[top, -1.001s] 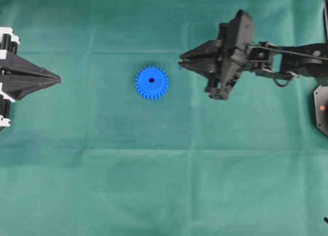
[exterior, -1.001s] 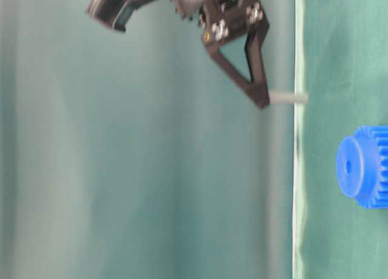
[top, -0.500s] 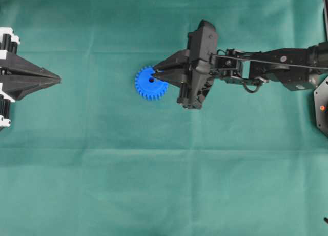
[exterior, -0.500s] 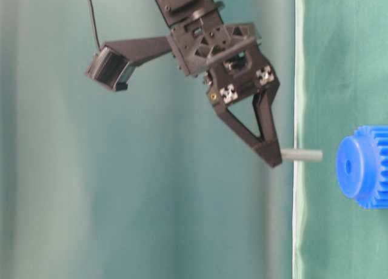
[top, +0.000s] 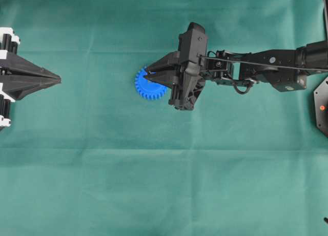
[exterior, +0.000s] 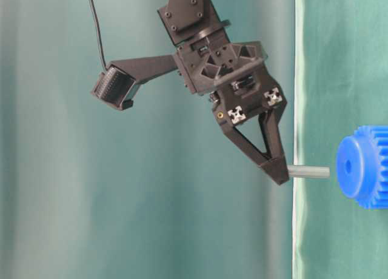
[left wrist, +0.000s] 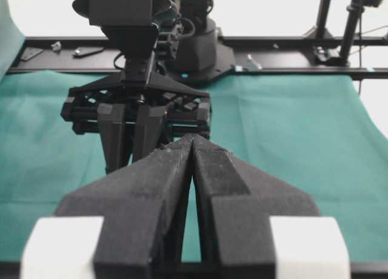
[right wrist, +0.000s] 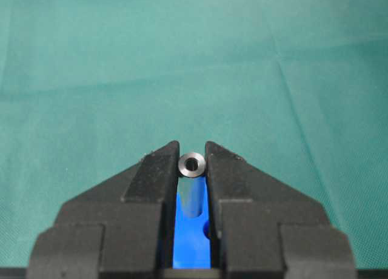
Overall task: Insert the shaft placed at a random location into the center hole of the medium gear at another random location.
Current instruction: 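Align the shaft upright over the gear hole and lower it in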
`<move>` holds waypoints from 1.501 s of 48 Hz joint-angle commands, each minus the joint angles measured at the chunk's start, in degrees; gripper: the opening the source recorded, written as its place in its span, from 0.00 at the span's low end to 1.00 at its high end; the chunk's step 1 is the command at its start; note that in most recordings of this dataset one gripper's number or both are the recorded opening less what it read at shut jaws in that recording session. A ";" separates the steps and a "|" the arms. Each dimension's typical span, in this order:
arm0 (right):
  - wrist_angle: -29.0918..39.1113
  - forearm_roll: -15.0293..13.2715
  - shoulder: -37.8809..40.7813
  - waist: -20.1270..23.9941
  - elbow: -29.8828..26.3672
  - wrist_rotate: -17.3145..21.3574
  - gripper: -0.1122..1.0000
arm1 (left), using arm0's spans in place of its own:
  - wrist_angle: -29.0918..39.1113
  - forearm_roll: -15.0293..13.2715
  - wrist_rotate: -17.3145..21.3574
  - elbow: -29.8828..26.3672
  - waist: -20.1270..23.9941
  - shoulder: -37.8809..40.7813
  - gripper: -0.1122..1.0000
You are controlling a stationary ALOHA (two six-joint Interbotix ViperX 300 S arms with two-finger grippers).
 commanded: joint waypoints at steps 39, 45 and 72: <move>-1.05 0.00 2.99 -1.14 -0.70 -0.88 0.22 | -0.26 0.18 0.00 -1.05 -0.09 0.44 0.10; -1.05 0.00 2.99 -1.14 -0.70 -0.88 0.22 | -0.26 0.18 0.00 -1.05 -0.18 0.44 0.10; -2.72 0.09 8.09 -1.14 -2.20 -0.70 0.22 | -0.18 0.18 0.00 -1.05 -0.09 0.44 0.10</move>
